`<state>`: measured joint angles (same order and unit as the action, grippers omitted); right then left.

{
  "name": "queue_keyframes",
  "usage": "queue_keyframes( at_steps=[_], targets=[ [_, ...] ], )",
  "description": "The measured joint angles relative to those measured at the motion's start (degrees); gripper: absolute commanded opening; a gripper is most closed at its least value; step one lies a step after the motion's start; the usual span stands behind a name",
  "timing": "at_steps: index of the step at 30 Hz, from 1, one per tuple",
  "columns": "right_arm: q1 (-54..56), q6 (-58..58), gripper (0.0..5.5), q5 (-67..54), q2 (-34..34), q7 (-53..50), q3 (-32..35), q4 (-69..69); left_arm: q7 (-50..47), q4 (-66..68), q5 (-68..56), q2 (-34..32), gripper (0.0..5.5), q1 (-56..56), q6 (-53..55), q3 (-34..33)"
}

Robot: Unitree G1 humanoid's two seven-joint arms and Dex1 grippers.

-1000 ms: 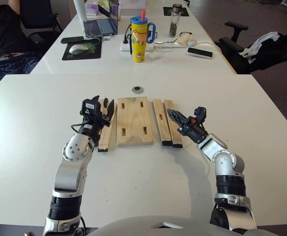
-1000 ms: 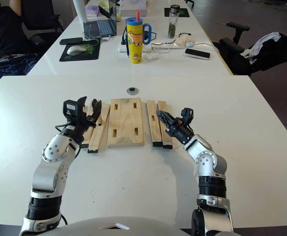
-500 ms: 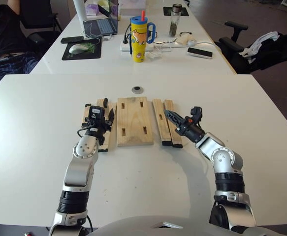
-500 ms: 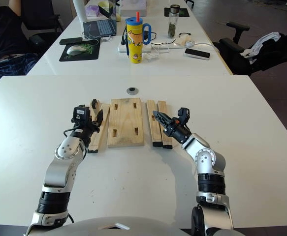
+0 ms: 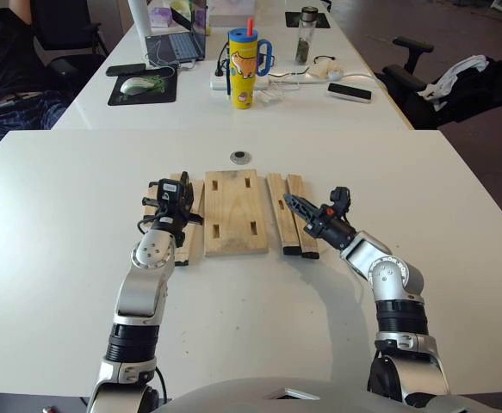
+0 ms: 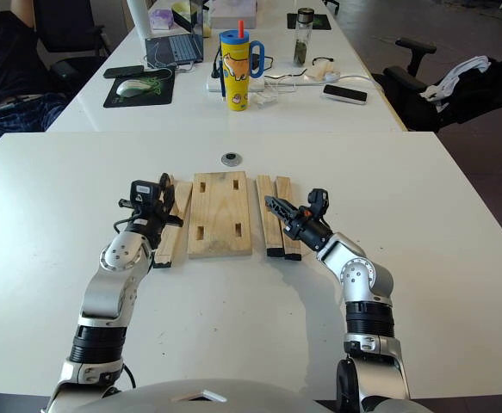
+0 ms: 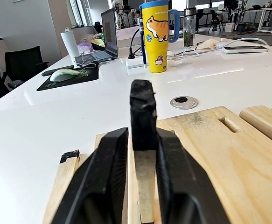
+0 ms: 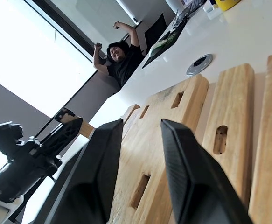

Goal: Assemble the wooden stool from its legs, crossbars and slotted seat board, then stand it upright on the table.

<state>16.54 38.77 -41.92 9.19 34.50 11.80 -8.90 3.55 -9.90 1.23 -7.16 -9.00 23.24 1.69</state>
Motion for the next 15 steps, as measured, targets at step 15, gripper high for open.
queue_keyframes(
  at_steps=[15],
  targets=[
    [-0.42, -4.67, 2.48, -2.29, -0.74, 3.00, 1.44, 2.99, 4.31, -1.88, -10.80, 0.05, 0.42, -15.14, 2.62, -7.21]
  ],
)
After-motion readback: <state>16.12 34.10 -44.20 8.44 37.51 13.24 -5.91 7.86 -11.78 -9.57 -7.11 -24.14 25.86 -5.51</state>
